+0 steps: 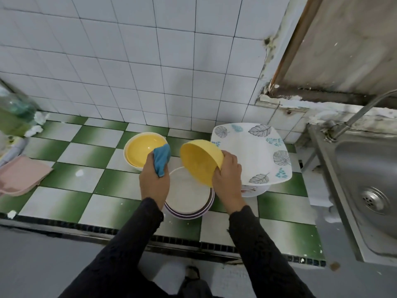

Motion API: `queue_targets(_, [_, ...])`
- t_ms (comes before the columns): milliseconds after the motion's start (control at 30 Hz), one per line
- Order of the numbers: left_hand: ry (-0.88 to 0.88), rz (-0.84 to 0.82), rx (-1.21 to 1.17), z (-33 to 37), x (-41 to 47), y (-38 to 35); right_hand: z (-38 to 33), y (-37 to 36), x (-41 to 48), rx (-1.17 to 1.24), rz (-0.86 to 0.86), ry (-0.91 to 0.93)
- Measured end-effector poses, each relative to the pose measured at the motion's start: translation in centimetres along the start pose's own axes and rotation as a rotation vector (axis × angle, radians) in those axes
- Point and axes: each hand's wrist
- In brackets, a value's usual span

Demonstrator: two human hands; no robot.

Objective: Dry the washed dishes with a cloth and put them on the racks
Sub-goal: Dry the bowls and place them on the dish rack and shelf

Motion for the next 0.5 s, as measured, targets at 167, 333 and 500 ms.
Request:
queue_targets(167, [-0.187, 0.044, -0.056, 0.6, -0.2, 0.2, -1.7, -0.3, 0.8, 0.713, -0.084, -0.5])
queue_targets(333, [-0.562, -0.247, 0.375, 0.1, 1.5, -1.1, -0.9, -1.5, 1.1, 1.462, -0.252, -0.755])
queue_targets(500, [-0.551, -0.614, 0.848, 1.5, -0.1, -1.9, 0.0, -2.3, -0.6, 1.624, -0.248, -0.747])
Point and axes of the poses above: each hand's wrist, its own x-axis towards the middle knuckle, its own y-axis out of the back of the hand, z = x × y, and after that the axes turned 6 degrees about y, right-handed
